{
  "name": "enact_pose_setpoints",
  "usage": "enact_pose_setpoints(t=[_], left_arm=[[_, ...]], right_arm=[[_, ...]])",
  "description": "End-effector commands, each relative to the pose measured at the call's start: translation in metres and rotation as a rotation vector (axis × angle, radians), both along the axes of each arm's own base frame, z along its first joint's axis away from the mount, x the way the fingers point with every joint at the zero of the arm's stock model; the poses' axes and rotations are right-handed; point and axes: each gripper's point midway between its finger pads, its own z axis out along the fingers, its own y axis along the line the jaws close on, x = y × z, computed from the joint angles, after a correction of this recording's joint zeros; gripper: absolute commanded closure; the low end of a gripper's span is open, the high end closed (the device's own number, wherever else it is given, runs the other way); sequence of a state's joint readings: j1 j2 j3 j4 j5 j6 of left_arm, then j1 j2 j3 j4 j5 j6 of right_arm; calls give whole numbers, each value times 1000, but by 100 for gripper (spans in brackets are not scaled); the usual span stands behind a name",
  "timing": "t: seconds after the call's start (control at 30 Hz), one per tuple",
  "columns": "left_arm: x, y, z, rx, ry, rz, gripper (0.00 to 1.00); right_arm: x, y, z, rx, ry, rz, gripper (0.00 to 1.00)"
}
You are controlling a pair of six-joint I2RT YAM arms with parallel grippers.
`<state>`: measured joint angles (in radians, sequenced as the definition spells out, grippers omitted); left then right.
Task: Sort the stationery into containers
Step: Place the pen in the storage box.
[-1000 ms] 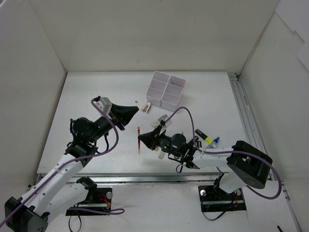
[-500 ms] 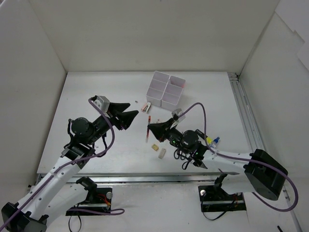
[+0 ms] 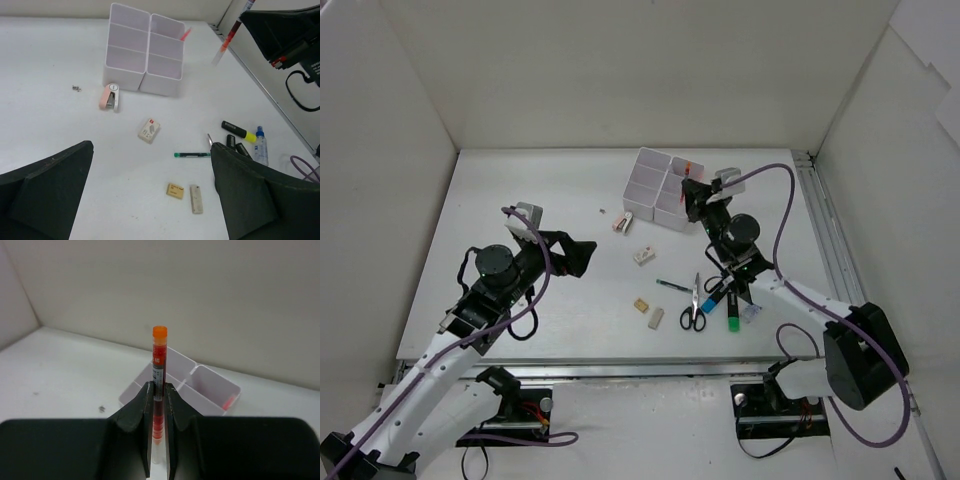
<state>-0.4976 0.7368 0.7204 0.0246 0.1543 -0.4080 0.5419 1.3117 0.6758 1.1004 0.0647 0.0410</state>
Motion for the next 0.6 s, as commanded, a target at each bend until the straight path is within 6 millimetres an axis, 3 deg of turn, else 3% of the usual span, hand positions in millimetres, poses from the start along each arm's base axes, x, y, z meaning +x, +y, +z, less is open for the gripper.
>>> enact_pose_setpoints(t=[0.0, 0.03, 0.07, 0.1, 0.13, 0.17, 0.2, 0.23, 0.3, 0.33, 0.4, 0.43, 0.47, 0.5, 0.53, 0.57], left_arm=[[7, 8, -5, -15, 40, 62, 1], [7, 12, -16, 13, 73, 76, 1], [8, 14, -15, 18, 81, 84, 1], [8, 15, -18, 27, 91, 92, 1], [8, 18, -22, 39, 107, 104, 1], [8, 18, -25, 44, 115, 107, 1], [10, 21, -26, 45, 120, 120, 1], [9, 21, -29, 48, 125, 120, 1], [8, 21, -32, 50, 129, 117, 1], [10, 24, -34, 54, 134, 127, 1], [9, 25, -33, 57, 134, 133, 1], [9, 27, -35, 63, 143, 141, 0], [9, 29, -35, 70, 141, 146, 1], [9, 29, -34, 72, 141, 149, 1], [10, 36, -36, 80, 147, 176, 1], [10, 37, -36, 86, 149, 180, 1]], right_arm=[[24, -6, 17, -279, -131, 58, 100], [23, 11, 34, -359, -183, 176, 100], [22, 14, -4, -490, -45, 272, 100], [24, 7, -17, -672, -38, 329, 100], [31, 15, 9, -749, -67, 392, 100], [17, 10, -23, -844, 93, 492, 100], [29, 10, -13, -952, 71, 514, 100], [34, 4, -16, -1004, 99, 498, 100], [37, -8, -26, -1171, 105, 522, 100], [49, -13, -24, -1244, 110, 490, 100], [53, -19, -45, -1421, 144, 528, 100], [65, -30, -33, -1511, 165, 454, 100], [61, -35, -40, -1588, 213, 482, 100], [65, -30, -62, -1677, 243, 537, 100], [76, -36, -48, -1751, 251, 476, 100], [77, -41, -55, -1827, 295, 478, 100]])
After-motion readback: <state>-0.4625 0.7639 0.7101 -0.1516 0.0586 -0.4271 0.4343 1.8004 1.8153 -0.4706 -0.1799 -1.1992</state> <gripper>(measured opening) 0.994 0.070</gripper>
